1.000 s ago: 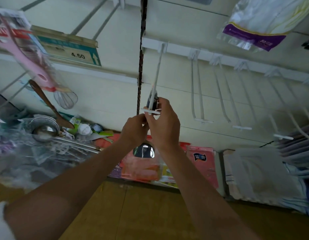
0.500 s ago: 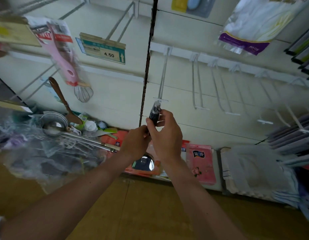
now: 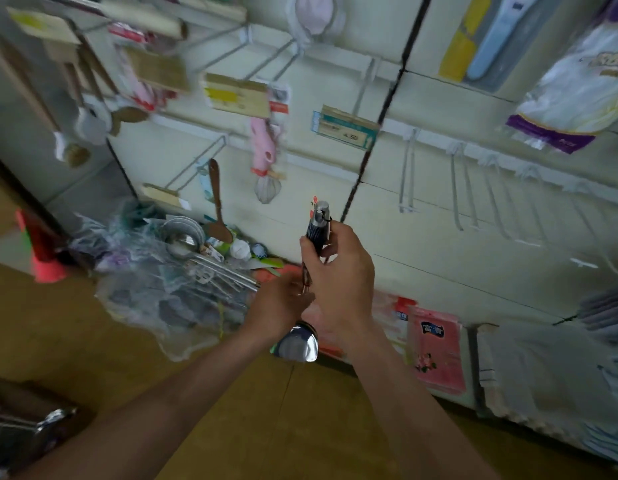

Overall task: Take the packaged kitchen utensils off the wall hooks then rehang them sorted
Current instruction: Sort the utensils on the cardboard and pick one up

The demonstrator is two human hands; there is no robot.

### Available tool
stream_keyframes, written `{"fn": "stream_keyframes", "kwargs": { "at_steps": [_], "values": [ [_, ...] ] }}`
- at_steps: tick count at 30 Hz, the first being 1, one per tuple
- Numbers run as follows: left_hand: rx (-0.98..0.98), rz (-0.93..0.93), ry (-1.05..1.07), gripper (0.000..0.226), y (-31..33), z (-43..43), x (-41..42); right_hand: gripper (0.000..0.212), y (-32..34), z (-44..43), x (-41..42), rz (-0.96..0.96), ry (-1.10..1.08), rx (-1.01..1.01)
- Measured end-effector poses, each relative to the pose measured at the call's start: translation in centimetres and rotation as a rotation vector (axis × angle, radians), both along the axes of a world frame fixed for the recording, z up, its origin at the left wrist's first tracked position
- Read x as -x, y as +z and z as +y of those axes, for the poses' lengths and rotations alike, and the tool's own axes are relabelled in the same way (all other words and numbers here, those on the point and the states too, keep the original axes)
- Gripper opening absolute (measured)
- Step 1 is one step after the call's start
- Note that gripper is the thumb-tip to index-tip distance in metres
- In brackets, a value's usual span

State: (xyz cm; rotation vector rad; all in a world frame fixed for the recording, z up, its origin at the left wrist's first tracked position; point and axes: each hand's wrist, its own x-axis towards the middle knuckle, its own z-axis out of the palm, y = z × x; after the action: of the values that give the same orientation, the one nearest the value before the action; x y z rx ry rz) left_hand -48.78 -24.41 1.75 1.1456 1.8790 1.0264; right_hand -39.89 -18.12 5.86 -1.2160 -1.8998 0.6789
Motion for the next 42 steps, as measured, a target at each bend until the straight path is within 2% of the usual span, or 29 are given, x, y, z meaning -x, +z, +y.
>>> {"fn": "stream_keyframes", "kwargs": {
  "at_steps": [7,15,19,23,26,35,42],
  "values": [
    [-0.061,0.026,0.223,0.024,0.6,-6.9,9.2,0.038,3.6,-6.6,10.3,0.019,0.168,-0.092],
    [-0.026,0.103,0.473,0.019,2.2,-19.2,21.3,0.036,6.2,-17.3,23.6,0.019,0.405,-0.154],
    [-0.044,0.169,0.570,0.038,4.3,-26.6,27.3,0.038,7.5,-23.9,30.4,0.077,0.520,-0.177],
    [-0.027,0.219,0.730,0.020,5.1,-33.8,32.5,0.039,8.7,-30.5,36.1,0.123,0.633,-0.198],
    [-0.033,0.230,0.805,0.018,5.1,-38.6,35.2,0.038,9.0,-35.1,39.4,0.142,0.714,-0.218],
    [0.001,0.216,0.987,0.014,2.1,-49.0,40.6,0.036,5.4,-44.4,48.4,0.140,0.936,-0.212],
    [0.103,0.169,1.122,0.014,-4.8,-51.5,47.2,0.040,-2.4,-46.6,58.3,0.097,1.067,-0.099]
  ]
}}
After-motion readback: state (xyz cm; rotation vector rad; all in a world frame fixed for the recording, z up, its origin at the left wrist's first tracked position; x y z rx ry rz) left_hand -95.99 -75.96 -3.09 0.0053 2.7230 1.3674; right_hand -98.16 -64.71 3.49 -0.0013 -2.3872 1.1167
